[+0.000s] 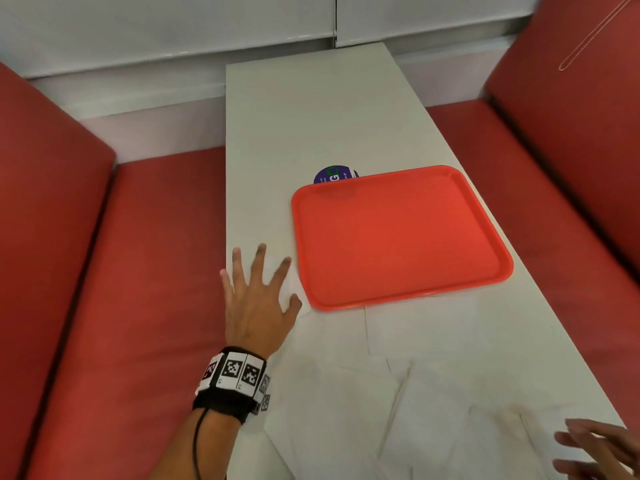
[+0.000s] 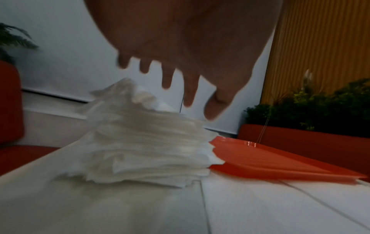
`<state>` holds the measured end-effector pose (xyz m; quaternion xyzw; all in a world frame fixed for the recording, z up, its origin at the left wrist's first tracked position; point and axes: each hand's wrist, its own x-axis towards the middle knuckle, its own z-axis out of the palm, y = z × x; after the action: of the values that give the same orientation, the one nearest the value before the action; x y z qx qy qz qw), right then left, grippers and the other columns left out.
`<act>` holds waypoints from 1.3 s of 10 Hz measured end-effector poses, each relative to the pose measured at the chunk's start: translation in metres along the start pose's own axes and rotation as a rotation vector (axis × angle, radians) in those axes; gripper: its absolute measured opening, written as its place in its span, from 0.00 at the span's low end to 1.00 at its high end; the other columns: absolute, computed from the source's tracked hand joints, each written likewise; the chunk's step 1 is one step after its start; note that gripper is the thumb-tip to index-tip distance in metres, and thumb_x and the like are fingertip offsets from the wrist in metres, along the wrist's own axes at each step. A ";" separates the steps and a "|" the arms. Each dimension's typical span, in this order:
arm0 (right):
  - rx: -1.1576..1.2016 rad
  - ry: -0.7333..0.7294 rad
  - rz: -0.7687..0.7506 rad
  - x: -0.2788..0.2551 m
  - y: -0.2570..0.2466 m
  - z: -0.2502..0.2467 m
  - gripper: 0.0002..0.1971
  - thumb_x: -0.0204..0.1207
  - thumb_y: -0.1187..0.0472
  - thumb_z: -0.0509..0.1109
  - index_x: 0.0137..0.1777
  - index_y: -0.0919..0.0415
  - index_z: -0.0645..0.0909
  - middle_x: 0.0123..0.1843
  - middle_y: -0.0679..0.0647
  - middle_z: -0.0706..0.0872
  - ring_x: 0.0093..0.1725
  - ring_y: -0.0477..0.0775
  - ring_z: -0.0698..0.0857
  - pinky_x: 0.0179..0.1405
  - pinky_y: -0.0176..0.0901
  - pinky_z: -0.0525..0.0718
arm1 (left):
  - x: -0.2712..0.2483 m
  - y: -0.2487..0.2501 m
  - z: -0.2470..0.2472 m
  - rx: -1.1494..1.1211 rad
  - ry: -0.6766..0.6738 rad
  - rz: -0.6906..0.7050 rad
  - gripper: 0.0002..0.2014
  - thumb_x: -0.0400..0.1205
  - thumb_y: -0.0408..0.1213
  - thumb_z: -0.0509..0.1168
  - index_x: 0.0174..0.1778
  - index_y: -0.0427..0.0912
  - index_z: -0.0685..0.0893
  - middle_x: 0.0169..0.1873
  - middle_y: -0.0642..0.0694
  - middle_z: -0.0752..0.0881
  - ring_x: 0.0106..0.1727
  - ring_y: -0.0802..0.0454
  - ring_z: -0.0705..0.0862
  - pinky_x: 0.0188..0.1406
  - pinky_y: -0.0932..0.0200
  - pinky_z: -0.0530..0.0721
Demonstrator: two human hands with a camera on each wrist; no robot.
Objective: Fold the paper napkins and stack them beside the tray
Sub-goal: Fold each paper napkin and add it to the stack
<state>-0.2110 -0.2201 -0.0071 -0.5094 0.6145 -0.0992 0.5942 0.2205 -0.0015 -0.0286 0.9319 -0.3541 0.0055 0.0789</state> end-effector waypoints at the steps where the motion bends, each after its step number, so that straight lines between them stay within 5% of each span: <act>1: -0.103 0.002 -0.107 0.000 -0.003 0.010 0.11 0.70 0.64 0.74 0.52 0.65 0.85 0.47 0.63 0.94 0.39 0.73 0.93 0.30 0.44 0.92 | 0.000 0.000 0.008 0.019 -0.226 -0.063 0.36 0.82 0.68 0.57 0.86 0.66 0.57 0.90 0.48 0.46 0.87 0.26 0.35 0.75 0.13 0.52; 2: -0.080 -0.027 -0.160 0.001 -0.002 0.006 0.18 0.62 0.63 0.72 0.54 0.66 0.84 0.46 0.61 0.93 0.39 0.72 0.93 0.31 0.44 0.92 | 0.005 0.008 0.015 -0.009 -0.281 -0.094 0.37 0.84 0.70 0.51 0.88 0.65 0.49 0.90 0.50 0.38 0.86 0.29 0.28 0.73 0.11 0.52; 3: -0.042 -0.067 -0.166 0.009 0.001 0.005 0.11 0.73 0.73 0.68 0.55 0.71 0.83 0.46 0.63 0.93 0.42 0.70 0.93 0.31 0.45 0.92 | 0.013 0.015 0.022 -0.002 -0.336 -0.144 0.36 0.85 0.69 0.45 0.88 0.62 0.44 0.89 0.49 0.34 0.85 0.30 0.26 0.74 0.12 0.52; 4: -0.095 -0.048 -0.267 0.014 0.008 0.007 0.07 0.74 0.80 0.65 0.48 0.73 0.82 0.46 0.70 0.92 0.42 0.61 0.92 0.42 0.55 0.90 | 0.017 0.019 0.029 -0.004 -0.386 -0.201 0.35 0.88 0.65 0.43 0.89 0.58 0.43 0.89 0.47 0.34 0.85 0.28 0.27 0.75 0.13 0.54; 5: 0.087 -0.122 -0.152 0.028 0.021 0.009 0.15 0.81 0.82 0.54 0.45 0.73 0.82 0.47 0.73 0.91 0.41 0.52 0.94 0.50 0.48 0.88 | 0.015 0.020 0.037 -0.005 -0.425 -0.233 0.32 0.89 0.61 0.40 0.89 0.57 0.40 0.89 0.47 0.34 0.86 0.28 0.30 0.77 0.14 0.56; 6: 0.253 -0.301 -0.104 0.049 -0.001 0.040 0.25 0.85 0.83 0.41 0.53 0.79 0.82 0.63 0.92 0.69 0.69 0.66 0.83 0.68 0.37 0.81 | 0.016 0.017 0.040 -0.028 -0.427 -0.211 0.29 0.91 0.56 0.38 0.89 0.59 0.40 0.89 0.48 0.35 0.86 0.29 0.30 0.78 0.15 0.56; 7: 0.338 -0.319 -0.275 0.050 0.010 0.037 0.28 0.84 0.85 0.36 0.60 0.81 0.80 0.65 0.95 0.55 0.77 0.74 0.69 0.81 0.41 0.67 | 0.015 0.008 0.044 0.003 -0.417 -0.162 0.28 0.92 0.52 0.39 0.88 0.61 0.39 0.89 0.49 0.35 0.87 0.30 0.30 0.78 0.17 0.56; 8: 0.951 -0.612 -0.177 0.043 0.008 0.019 0.20 0.81 0.86 0.25 0.66 0.97 0.51 0.55 0.98 0.31 0.65 0.92 0.28 0.70 0.53 0.16 | 0.011 0.003 0.049 0.051 -0.400 -0.130 0.28 0.92 0.52 0.40 0.88 0.61 0.38 0.89 0.49 0.35 0.87 0.30 0.31 0.78 0.17 0.58; 9: -0.044 -0.065 -0.424 0.049 0.026 0.001 0.17 0.82 0.83 0.54 0.64 0.74 0.79 0.64 0.88 0.71 0.66 0.93 0.72 0.77 0.65 0.70 | 0.013 0.003 0.044 0.051 -0.413 -0.121 0.28 0.91 0.53 0.39 0.88 0.62 0.38 0.89 0.49 0.36 0.87 0.31 0.31 0.77 0.14 0.57; 10: -0.288 0.167 -0.309 0.026 0.021 0.009 0.18 0.72 0.76 0.77 0.43 0.47 0.89 0.42 0.53 0.92 0.37 0.47 0.92 0.35 0.42 0.91 | 0.014 0.003 0.035 0.031 -0.372 -0.139 0.31 0.88 0.64 0.39 0.88 0.65 0.39 0.90 0.51 0.38 0.88 0.34 0.32 0.75 0.10 0.49; 11: -0.307 0.265 -0.362 0.014 0.012 0.013 0.15 0.71 0.72 0.80 0.42 0.47 0.88 0.43 0.43 0.89 0.43 0.39 0.89 0.34 0.26 0.84 | 0.010 0.008 0.021 0.001 -0.331 -0.148 0.36 0.82 0.74 0.38 0.87 0.68 0.41 0.90 0.51 0.41 0.88 0.36 0.33 0.74 0.10 0.45; 12: -0.586 0.210 -0.338 0.012 0.021 0.010 0.15 0.68 0.65 0.83 0.50 0.48 0.87 0.58 0.56 0.85 0.54 0.61 0.86 0.56 0.53 0.83 | 0.003 0.016 0.004 -0.018 -0.275 -0.145 0.37 0.81 0.75 0.38 0.87 0.68 0.42 0.90 0.50 0.43 0.89 0.36 0.35 0.75 0.10 0.45; 13: -0.868 0.183 -0.230 0.016 0.045 0.002 0.24 0.68 0.53 0.84 0.64 0.48 0.84 0.69 0.61 0.77 0.67 0.70 0.78 0.69 0.64 0.73 | -0.014 0.027 -0.014 -0.059 -0.118 -0.124 0.37 0.84 0.72 0.40 0.89 0.62 0.49 0.90 0.48 0.48 0.90 0.37 0.40 0.77 0.14 0.47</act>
<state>-0.2285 -0.2096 -0.0504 -0.7651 0.5888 0.0578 0.2540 0.1922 -0.0101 -0.0116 0.9479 -0.2999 -0.0647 0.0856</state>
